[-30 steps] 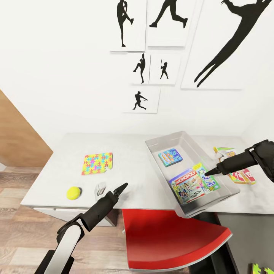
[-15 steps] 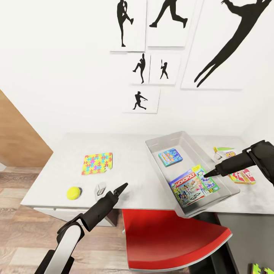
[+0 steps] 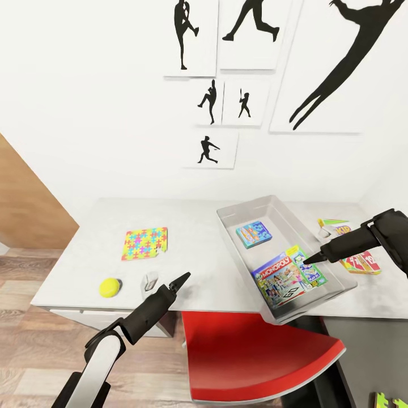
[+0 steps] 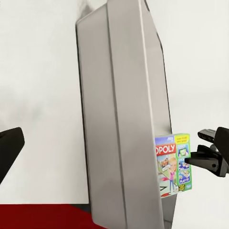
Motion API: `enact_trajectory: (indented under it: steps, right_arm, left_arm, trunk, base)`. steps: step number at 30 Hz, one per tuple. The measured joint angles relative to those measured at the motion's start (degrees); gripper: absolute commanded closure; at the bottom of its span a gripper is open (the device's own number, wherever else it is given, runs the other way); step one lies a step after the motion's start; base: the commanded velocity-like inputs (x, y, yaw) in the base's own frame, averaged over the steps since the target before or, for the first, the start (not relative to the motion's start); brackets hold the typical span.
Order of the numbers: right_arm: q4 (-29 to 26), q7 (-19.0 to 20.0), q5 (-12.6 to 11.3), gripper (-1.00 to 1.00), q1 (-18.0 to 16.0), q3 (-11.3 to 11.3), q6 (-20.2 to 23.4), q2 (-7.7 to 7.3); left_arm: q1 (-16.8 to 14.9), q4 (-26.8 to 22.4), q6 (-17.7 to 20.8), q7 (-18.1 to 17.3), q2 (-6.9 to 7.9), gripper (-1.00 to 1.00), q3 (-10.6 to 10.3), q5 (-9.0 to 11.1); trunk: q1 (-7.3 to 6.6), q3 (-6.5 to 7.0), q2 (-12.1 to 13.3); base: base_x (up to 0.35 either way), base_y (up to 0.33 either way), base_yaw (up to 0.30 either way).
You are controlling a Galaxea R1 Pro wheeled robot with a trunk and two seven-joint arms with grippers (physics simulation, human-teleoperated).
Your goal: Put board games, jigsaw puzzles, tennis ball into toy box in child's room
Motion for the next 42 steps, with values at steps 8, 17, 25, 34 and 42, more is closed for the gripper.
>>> enact_trajectory:
  steps: [8, 17, 25, 34, 42]
  right_arm:
    - [0.00, -0.01, -0.04, 1.00, -0.04, -0.07, 0.06, -0.08]
    - [0.00, 0.02, -0.08, 1.00, -0.08, -0.44, 0.02, -0.11]
    - [0.00, -0.02, -0.10, -1.00, -0.06, -0.62, 0.01, -0.05]
    - [-0.06, 0.03, -0.08, -1.00, -0.05, -0.65, -0.05, -0.10]
    - [-0.13, 0.05, -0.10, -1.00, -0.03, -0.72, -0.07, -0.22]
  left_arm:
    - [0.00, 0.00, -0.02, 0.00, 0.00, -1.00, 0.00, 0.00]
    - [0.00, 0.00, -0.02, 0.00, 0.00, -1.00, 0.00, 0.00]
    - [0.00, 0.00, -0.09, 0.00, 0.00, -1.00, 0.00, 0.00]
    - [0.00, 0.00, -0.08, 0.00, 0.00, -1.00, 0.00, 0.00]
    - [0.00, 0.00, -0.10, 0.00, 0.00, -1.00, 0.00, 0.00]
  trunk:
    - [0.00, 0.00, 0.00]
    - [0.00, 0.00, 0.00]
    - [0.00, 0.00, 0.00]
    - [0.00, 0.00, 0.00]
    - [0.00, 0.00, 0.00]
  base:
    - [0.000, 0.000, 0.000]
    - [0.000, 0.000, 0.000]
    - [0.000, 0.000, 0.000]
    - [0.000, 0.000, 0.000]
    - [0.000, 0.000, 0.000]
